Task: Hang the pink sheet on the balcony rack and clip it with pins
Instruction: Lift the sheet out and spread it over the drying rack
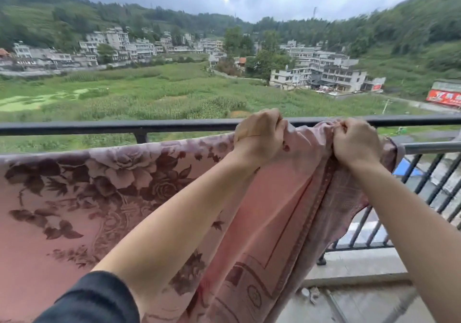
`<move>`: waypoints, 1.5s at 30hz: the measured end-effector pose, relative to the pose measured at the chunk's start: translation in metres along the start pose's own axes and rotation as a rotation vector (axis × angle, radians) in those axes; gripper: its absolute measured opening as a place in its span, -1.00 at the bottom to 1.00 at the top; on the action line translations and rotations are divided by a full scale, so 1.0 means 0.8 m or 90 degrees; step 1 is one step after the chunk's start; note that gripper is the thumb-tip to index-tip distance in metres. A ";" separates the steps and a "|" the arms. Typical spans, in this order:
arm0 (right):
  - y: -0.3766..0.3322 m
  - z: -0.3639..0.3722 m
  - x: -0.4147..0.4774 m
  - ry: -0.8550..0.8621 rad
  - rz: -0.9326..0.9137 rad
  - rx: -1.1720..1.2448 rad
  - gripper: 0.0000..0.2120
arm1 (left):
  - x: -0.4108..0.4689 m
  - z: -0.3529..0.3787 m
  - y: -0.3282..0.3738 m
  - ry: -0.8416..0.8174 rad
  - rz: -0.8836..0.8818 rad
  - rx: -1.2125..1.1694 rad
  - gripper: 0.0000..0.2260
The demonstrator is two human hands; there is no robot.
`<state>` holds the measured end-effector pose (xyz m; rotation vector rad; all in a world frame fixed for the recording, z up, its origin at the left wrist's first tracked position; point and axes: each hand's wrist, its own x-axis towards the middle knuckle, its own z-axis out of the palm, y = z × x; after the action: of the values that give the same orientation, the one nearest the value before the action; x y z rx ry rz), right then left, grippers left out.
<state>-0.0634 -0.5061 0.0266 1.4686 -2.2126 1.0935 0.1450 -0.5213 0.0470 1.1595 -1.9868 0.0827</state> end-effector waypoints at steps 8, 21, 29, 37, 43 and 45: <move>0.050 -0.017 0.033 -0.075 -0.001 0.052 -0.62 | 0.010 0.036 0.035 -0.051 0.031 0.073 -0.69; 0.233 -0.023 -0.004 0.004 0.214 0.368 -0.21 | -0.054 0.115 0.132 0.083 0.018 0.115 -0.76; 0.332 -0.079 0.068 0.094 0.213 0.407 -0.75 | -0.027 0.108 0.175 0.163 -0.168 0.044 -0.76; 0.388 -0.118 0.081 -0.671 0.218 0.565 -0.36 | -0.024 0.179 0.227 0.038 -0.107 0.204 -0.66; 0.392 -0.119 0.097 -0.516 0.222 0.746 -0.71 | 0.003 0.229 0.272 0.025 0.046 0.162 -0.66; 0.400 -0.119 0.116 -0.293 0.322 0.801 -0.73 | 0.015 0.242 0.283 0.036 0.053 0.161 -0.68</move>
<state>-0.4019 -0.4360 0.0047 1.6349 -2.2733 2.9270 -0.1466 -0.4820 -0.0002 1.2167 -2.0153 0.4160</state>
